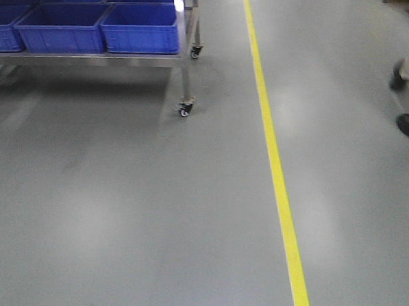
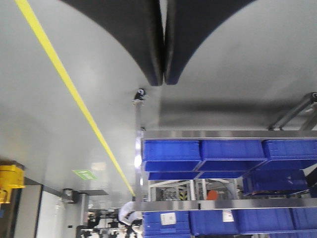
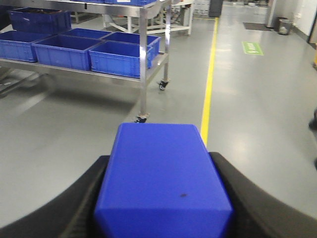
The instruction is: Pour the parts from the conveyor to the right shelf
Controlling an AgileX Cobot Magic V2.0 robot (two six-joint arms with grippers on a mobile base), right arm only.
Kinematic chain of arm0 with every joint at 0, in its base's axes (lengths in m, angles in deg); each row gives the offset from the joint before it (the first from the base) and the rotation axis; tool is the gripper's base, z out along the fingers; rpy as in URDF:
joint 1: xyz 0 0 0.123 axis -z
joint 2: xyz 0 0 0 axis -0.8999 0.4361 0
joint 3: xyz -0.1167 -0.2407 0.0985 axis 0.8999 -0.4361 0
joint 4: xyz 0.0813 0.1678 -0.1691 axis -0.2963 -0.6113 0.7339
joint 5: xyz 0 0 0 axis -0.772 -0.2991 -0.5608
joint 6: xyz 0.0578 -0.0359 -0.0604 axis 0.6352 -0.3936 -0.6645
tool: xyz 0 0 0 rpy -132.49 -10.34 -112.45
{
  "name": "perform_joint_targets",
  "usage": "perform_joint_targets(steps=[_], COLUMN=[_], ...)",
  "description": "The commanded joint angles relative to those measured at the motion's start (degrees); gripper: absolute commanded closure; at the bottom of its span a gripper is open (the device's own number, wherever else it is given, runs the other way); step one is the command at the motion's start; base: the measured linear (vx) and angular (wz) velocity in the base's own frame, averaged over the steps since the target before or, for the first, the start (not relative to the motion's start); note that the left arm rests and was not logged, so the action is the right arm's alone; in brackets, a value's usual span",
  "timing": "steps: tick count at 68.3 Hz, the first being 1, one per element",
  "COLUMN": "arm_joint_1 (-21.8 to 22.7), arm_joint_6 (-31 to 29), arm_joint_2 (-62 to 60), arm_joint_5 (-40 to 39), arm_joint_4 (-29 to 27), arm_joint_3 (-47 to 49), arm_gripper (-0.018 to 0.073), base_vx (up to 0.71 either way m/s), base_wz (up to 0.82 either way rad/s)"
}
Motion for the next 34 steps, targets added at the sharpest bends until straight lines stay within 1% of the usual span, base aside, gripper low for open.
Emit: perform_joint_targets(steps=[1,16,34], arm_joint_1=[0.32,0.32,0.32], arm_joint_6=[0.03,0.03,0.03], arm_joint_2=[1.02,1.02,1.02], arm_joint_5=[-4.82,-4.82,-4.82], arm_joint_4=[-0.06,-0.06,-0.06], arm_joint_3=[1.59,1.59,1.59], arm_gripper=[0.0562,0.0562,0.0562], base_vx=[0.67,0.67,0.67], base_wz=[0.31,0.42,0.59])
